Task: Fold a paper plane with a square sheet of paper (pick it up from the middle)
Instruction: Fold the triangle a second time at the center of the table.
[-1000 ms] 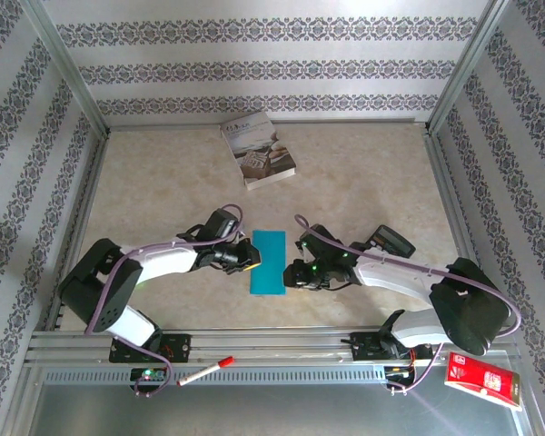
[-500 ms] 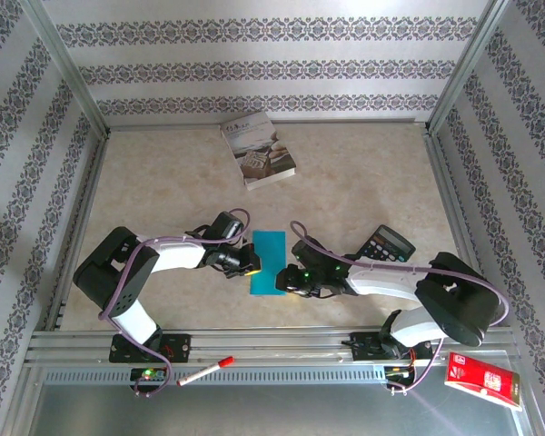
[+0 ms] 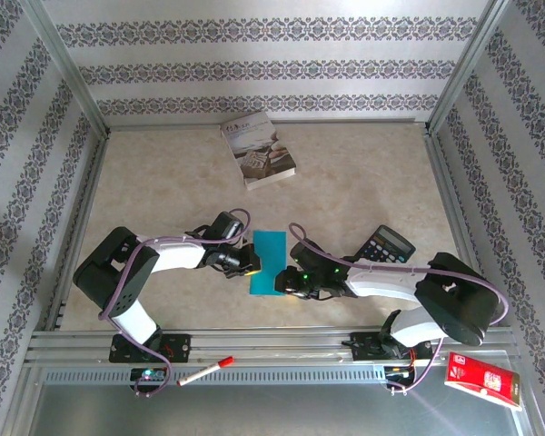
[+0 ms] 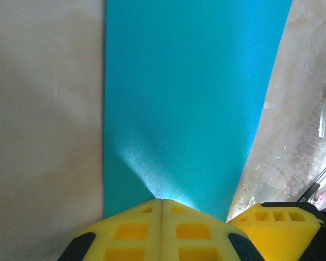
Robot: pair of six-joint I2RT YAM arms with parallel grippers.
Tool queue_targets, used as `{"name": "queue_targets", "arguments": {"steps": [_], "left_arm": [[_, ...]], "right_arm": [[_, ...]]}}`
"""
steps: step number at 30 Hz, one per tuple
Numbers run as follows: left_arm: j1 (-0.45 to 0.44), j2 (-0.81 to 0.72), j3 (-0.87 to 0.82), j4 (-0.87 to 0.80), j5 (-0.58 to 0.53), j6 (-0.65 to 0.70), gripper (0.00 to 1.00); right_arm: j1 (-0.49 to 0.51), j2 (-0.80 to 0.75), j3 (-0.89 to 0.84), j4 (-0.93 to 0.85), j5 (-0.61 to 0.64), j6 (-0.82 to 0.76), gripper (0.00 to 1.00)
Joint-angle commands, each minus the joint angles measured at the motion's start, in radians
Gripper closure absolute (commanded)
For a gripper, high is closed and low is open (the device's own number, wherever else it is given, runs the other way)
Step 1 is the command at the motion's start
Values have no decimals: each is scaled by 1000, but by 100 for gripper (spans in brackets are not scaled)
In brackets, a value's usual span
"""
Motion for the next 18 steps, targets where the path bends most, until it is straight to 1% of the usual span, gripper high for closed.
{"name": "queue_targets", "arguments": {"steps": [1, 9, 18], "left_arm": [[-1, 17, -23, -39, -8, 23, 100], [-2, 21, -22, -43, -7, 25, 100], [-1, 25, -23, -45, -9, 31, 100]], "right_arm": [[10, -28, 5, -48, 40, -17, 64], [15, 8, 8, -25, 27, -14, 64], [30, 56, 19, 46, -7, 0, 64]]}}
